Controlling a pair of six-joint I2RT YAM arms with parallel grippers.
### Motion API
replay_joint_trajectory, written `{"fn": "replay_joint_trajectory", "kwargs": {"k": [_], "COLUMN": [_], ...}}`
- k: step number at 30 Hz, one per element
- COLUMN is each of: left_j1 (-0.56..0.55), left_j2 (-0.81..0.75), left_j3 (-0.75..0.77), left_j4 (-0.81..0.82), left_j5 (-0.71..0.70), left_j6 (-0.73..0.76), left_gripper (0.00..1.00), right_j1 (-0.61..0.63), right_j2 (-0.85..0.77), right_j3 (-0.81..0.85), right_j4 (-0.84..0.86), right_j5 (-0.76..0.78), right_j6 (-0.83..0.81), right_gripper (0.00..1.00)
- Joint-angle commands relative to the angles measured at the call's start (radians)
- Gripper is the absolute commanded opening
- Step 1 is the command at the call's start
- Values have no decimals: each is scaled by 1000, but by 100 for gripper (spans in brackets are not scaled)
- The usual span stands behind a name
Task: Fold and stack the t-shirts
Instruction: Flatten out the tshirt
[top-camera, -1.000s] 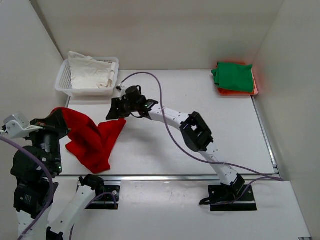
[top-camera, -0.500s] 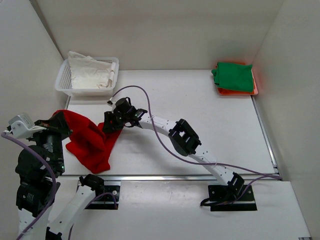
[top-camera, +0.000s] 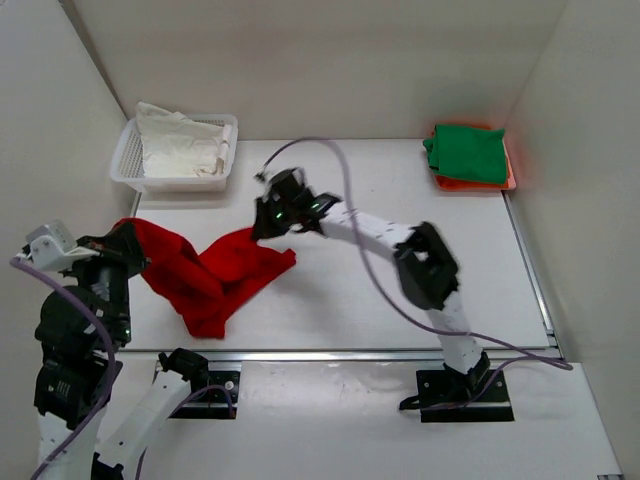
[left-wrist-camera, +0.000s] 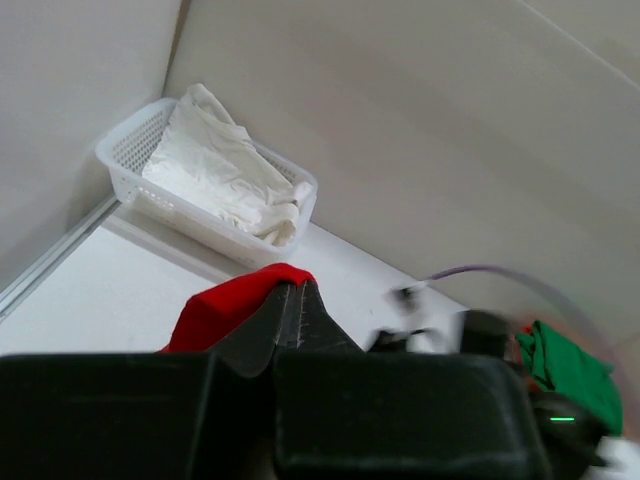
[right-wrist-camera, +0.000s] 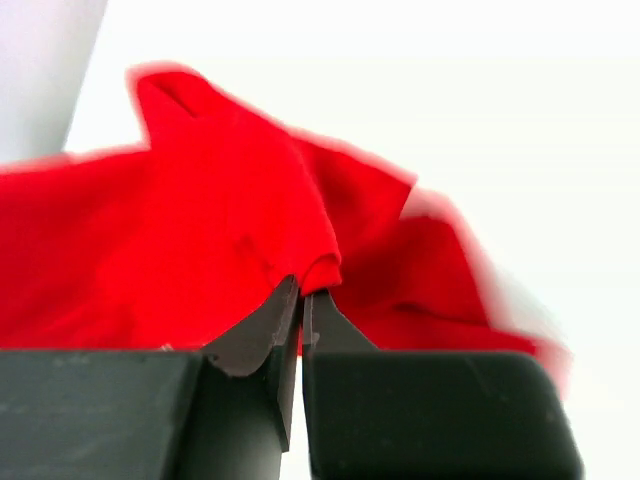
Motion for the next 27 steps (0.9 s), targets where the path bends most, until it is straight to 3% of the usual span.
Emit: {"fn": "replay_joint_trajectory", "kwargs": {"k": [1, 3, 7, 12, 20, 27], "left_j1": [2, 28, 105, 134, 62, 52], "left_j2": [98, 151, 254, 279, 230, 213], "left_j3": [3, 4, 3, 92, 356, 530], "left_j4": [2, 1, 80, 139, 112, 57], "left_j5": [155, 260, 490, 483, 427, 541], "left_j6": [12, 7, -25, -30, -24, -39], "left_gripper": [0, 0, 0, 0, 0, 0], "right_j1": [-185, -254, -464, -675, -1111, -1009], "right_j2": [-476, -659, -1026, -1326, -1584, -1692], "right_j3": [-216, -345, -577, -651, -582, -435], "right_j4": [134, 130, 90, -30, -160, -354], "right_j5": [136, 195, 147, 36, -304, -134], "right_j6": [-91, -127, -131, -166, -99, -72], "right_gripper": [0, 1, 0, 0, 0, 0]}}
